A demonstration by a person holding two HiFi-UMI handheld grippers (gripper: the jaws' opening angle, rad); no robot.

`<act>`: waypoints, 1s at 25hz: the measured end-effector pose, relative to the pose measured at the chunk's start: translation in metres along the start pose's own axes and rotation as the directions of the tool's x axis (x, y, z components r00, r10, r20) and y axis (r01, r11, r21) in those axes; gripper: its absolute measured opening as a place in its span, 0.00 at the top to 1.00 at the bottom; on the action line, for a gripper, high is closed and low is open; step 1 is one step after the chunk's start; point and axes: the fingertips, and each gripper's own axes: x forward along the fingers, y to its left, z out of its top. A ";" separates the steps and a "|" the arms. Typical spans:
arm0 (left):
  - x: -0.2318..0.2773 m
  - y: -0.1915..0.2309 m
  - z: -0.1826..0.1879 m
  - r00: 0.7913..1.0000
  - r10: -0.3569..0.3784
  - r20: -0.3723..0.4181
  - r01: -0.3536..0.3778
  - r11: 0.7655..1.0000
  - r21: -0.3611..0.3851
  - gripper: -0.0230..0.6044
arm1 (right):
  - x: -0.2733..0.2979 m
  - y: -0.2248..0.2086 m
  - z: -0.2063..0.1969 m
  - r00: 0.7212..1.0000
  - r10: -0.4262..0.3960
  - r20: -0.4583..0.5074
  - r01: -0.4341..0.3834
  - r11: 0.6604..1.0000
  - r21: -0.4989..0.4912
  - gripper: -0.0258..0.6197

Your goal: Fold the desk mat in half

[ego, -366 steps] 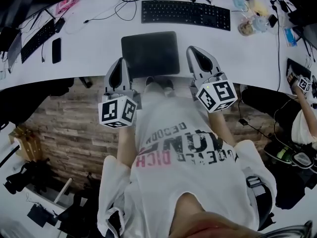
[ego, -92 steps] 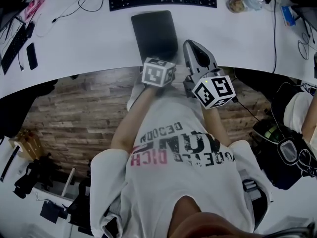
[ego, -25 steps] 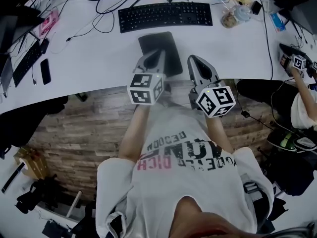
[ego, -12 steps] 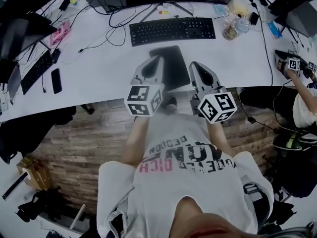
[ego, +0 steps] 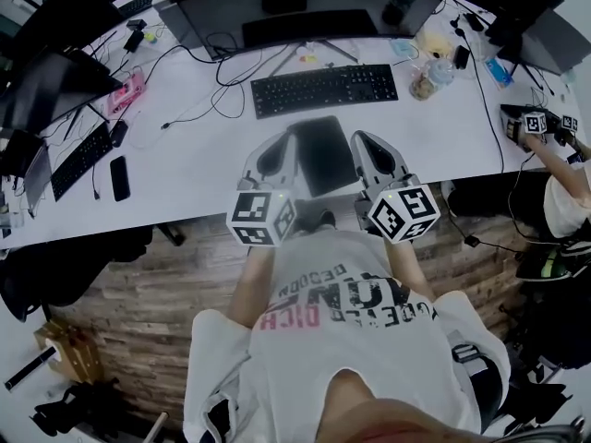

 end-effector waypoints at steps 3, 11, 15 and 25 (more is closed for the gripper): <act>-0.006 0.001 0.008 1.000 -0.010 0.019 0.010 1.000 0.008 0.96 | 0.000 0.004 0.007 1.000 -0.008 0.020 0.008 1.000 -0.007 0.96; -0.029 -0.001 0.020 0.998 -0.030 0.053 0.028 0.999 0.031 0.96 | -0.008 0.022 0.010 0.999 -0.013 0.041 0.014 1.000 -0.019 0.96; -0.047 0.007 0.018 0.998 -0.018 0.056 0.016 0.999 0.040 0.96 | -0.013 0.033 0.006 0.999 -0.012 0.042 0.013 1.000 -0.024 0.96; -0.080 0.016 0.012 0.998 0.006 0.070 -0.007 1.000 0.024 0.96 | -0.021 0.058 0.002 0.999 0.001 0.042 0.000 0.999 -0.037 0.96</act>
